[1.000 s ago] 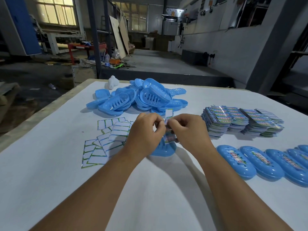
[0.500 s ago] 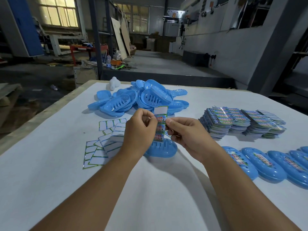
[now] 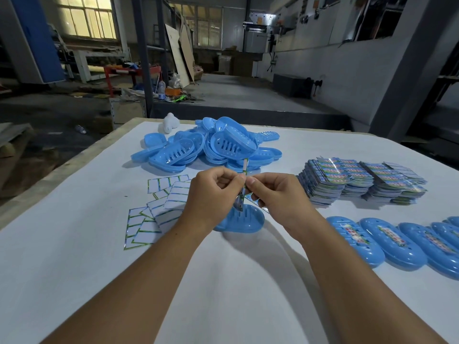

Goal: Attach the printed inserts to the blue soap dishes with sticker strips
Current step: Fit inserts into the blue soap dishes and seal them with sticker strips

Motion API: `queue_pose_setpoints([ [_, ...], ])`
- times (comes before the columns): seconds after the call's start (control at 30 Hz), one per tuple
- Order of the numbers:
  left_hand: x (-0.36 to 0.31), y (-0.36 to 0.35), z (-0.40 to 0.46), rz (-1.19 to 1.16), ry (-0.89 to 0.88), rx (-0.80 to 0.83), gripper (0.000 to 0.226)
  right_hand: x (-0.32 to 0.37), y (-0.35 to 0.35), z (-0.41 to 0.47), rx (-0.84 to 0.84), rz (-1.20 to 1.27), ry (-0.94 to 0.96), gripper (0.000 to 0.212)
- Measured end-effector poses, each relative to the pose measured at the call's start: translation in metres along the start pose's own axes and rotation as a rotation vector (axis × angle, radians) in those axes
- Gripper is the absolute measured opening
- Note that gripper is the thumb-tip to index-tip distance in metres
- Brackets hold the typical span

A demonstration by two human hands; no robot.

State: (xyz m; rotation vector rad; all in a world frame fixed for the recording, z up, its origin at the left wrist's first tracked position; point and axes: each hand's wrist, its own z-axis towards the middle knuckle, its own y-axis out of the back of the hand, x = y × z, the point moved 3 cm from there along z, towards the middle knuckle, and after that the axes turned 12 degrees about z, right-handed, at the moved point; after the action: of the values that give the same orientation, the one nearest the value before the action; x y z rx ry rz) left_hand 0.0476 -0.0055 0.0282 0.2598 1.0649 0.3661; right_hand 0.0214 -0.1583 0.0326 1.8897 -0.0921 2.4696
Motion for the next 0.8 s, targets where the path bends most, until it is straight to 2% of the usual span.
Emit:
queue_pose_setpoints([
  [0.23,0.002,0.001,0.001,0.100,-0.051,-0.070,0.013,-0.001,0.000,0.001,-0.055,-0.074,0.058,0.025],
  [0.8,0.015,0.032,0.006,0.446,-0.147,-0.173,0.018,-0.011,0.015,0.011,-0.273,-0.395,0.018,0.036],
])
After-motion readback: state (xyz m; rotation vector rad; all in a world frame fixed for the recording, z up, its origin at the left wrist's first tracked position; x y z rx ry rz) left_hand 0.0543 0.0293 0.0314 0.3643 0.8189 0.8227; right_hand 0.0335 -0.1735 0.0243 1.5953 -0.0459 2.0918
